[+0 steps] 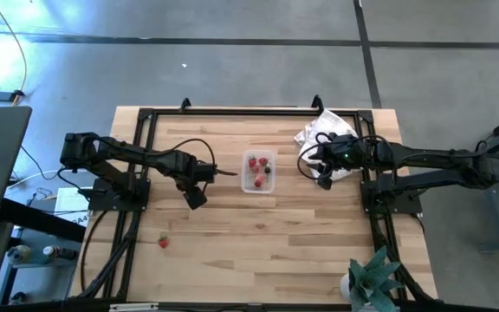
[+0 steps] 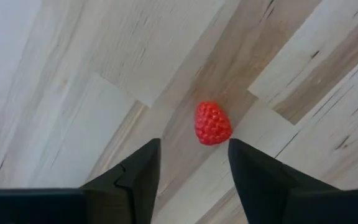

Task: Pick and placing Produce into tupperware
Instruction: Put the raspberry into the transparent container

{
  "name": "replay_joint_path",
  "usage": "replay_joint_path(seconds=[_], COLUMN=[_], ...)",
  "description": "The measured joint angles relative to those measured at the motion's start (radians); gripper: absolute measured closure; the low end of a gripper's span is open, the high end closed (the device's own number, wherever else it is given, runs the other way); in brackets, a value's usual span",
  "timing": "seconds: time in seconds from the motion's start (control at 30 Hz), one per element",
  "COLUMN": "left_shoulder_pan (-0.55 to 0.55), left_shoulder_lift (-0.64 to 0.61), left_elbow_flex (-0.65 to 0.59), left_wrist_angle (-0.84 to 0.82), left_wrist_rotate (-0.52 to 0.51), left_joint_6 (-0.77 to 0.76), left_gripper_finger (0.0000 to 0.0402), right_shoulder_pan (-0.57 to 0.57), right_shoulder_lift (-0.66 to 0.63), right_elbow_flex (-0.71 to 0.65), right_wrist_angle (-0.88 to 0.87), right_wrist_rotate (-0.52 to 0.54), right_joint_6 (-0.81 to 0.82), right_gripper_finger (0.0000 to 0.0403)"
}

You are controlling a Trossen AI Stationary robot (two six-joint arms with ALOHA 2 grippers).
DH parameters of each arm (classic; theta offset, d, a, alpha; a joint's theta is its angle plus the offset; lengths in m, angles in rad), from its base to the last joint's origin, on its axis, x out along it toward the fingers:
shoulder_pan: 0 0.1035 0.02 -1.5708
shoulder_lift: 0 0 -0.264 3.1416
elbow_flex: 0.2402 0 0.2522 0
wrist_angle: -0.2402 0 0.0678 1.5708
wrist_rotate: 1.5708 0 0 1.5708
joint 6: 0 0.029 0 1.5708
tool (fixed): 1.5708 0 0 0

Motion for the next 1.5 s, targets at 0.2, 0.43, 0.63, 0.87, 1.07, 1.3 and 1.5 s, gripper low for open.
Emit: replay_joint_path(seconds=[0.2, 0.43, 0.63, 0.87, 1.07, 1.3, 1.5], left_shoulder_pan=[0.000, 0.000, 0.000, 0.000, -0.001, -0.001, -0.001], left_shoulder_lift=[0.000, 0.000, 0.000, 0.000, -0.002, -0.002, -0.001], left_elbow_flex=[0.000, -0.056, -0.101, -0.144, -0.152, -0.153, -0.153], left_wrist_angle=[0.045, 0.143, 0.138, 0.247, 0.256, 0.257, 0.257], left_wrist_rotate=[0.024, 0.075, 0.067, 0.075, 0.052, 0.041, 0.021], left_joint_6=[0.000, -0.005, -0.026, -0.027, -0.015, -0.010, -0.009], left_gripper_finger=[0.0187, 0.0188, 0.0200, 0.0203, 0.0208, 0.0221, 0.0244], right_shoulder_pan=[0.000, 0.000, 0.000, 0.000, 0.000, 0.000, 0.000], right_shoulder_lift=[0.000, 0.000, 0.000, 0.000, 0.000, 0.000, 0.000], right_elbow_flex=[0.000, 0.000, 0.000, 0.000, 0.000, 0.000, 0.000], right_wrist_angle=[0.000, 0.000, 0.000, 0.000, 0.000, 0.000, 0.000], right_wrist_rotate=[0.000, 0.000, 0.000, 0.000, 0.000, 0.000, 0.000], right_joint_6=[0.000, 0.000, 0.000, 0.000, 0.000, 0.000, 0.000], right_gripper_finger=[0.0291, 0.0291, 0.0291, 0.0291, 0.0291, 0.0291, 0.0291])
